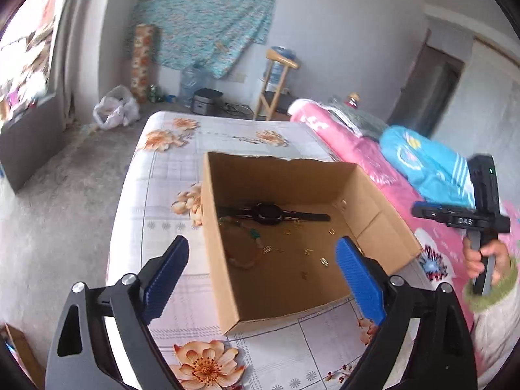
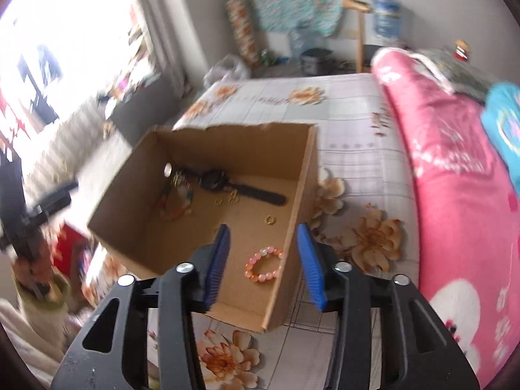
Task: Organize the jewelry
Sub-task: 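Withdraw the right tool from the box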
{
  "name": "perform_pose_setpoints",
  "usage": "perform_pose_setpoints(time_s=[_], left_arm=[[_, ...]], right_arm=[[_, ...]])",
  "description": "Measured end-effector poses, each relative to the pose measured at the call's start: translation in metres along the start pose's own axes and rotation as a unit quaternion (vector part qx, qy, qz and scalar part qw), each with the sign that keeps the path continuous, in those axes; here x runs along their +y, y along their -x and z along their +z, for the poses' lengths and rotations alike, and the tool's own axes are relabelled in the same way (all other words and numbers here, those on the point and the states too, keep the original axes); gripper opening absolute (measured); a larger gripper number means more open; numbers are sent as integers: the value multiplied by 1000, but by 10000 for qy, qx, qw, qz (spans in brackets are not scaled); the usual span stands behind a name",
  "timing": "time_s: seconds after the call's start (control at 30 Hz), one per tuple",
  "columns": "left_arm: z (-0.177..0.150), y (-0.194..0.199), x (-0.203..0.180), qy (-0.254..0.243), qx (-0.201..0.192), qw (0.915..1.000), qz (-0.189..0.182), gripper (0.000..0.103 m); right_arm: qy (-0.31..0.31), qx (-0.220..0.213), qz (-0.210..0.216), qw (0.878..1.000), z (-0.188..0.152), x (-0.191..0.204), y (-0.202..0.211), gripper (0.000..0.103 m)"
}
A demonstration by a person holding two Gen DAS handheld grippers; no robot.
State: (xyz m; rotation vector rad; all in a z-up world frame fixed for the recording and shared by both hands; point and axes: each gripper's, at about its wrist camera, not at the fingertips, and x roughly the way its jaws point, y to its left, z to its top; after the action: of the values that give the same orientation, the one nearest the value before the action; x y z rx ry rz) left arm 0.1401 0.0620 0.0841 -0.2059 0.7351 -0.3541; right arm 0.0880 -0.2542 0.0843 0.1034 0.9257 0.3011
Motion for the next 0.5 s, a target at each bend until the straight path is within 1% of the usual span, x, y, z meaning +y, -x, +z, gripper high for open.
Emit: perform_pose_setpoints(time_s=[0.07, 0.13, 0.2, 0.23, 0.27, 0.3, 0.37, 0.43, 0.5], left_arm=[[-9, -12, 16, 442, 165, 9988, -160, 90], [-19, -28, 26, 845, 419, 9945, -466, 90], [-27, -44, 29, 1120, 731, 9891, -619, 90], [-30, -49, 27, 1173, 800, 9873, -708, 90], [-33, -52, 25, 1220, 845, 9853, -841, 90], [-36, -53, 22, 1233, 848, 9848, -876, 90], [-39, -50, 14, 1099, 782, 9889, -621, 90], [-42, -45, 10, 1115, 759, 9895, -511, 90], [-43, -40, 7, 1119, 748, 9896, -507, 90]], right_arm=[[-683, 6, 244, 9974, -10, -24, 0, 45], [-1005, 167, 366, 9941, -19, -40, -9, 46], [-1294, 470, 547, 9890, -29, -47, -26, 46], [-1320, 613, 626, 9874, -32, -46, -34, 46], [-1296, 718, 698, 9865, -34, -42, -39, 43], [-1221, 829, 828, 9856, -37, -35, -44, 43], [-815, 837, 498, 9919, -38, -16, -42, 43], [-614, 838, 303, 9941, -41, -8, -38, 43], [-538, 839, 217, 9948, -45, -3, -34, 43]])
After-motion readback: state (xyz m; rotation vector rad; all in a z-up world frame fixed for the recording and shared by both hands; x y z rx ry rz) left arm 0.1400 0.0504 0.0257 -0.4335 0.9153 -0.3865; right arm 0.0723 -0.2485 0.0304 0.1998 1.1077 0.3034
